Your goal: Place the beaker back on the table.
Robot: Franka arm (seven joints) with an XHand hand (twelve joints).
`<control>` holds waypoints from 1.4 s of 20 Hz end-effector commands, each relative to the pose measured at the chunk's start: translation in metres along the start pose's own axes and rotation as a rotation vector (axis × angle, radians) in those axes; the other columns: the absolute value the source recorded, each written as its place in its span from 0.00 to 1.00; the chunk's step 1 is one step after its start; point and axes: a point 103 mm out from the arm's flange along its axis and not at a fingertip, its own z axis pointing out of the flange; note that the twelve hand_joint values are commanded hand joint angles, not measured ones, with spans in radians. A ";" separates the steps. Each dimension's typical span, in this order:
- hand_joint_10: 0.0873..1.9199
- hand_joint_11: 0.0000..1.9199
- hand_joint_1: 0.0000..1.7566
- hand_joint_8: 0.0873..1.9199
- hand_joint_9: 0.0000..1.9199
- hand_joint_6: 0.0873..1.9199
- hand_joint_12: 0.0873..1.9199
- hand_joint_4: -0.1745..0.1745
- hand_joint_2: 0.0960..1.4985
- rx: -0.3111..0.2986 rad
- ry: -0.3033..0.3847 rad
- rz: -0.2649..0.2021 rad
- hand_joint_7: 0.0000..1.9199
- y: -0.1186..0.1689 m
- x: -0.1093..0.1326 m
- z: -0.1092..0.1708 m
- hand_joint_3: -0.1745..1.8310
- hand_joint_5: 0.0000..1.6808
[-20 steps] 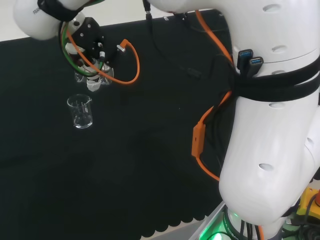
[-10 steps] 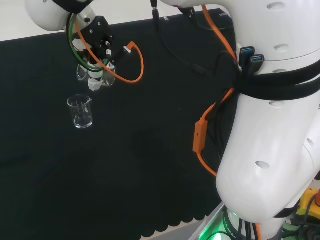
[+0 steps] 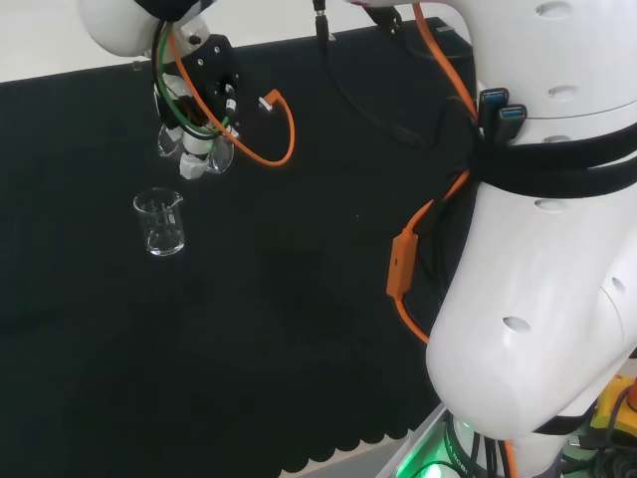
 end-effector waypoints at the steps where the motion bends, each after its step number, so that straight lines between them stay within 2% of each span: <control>1: 0.00 0.55 0.65 0.00 0.82 0.26 0.47 1.00 0.40 -0.024 0.063 -0.008 0.90 0.006 -0.005 0.014 0.40 0.79; 7: 0.00 0.55 0.65 0.00 0.82 0.26 0.47 1.00 0.40 -0.036 0.103 -0.014 0.90 0.015 -0.011 0.026 0.40 0.79; 17: 0.00 0.55 0.65 0.00 0.82 0.27 0.47 1.00 0.40 -0.080 0.181 -0.070 0.89 0.022 -0.023 0.039 0.40 0.78; 28: 0.00 0.55 0.65 0.00 0.82 0.27 0.47 1.00 0.40 -0.122 0.331 -0.069 0.90 0.021 -0.033 0.071 0.40 0.78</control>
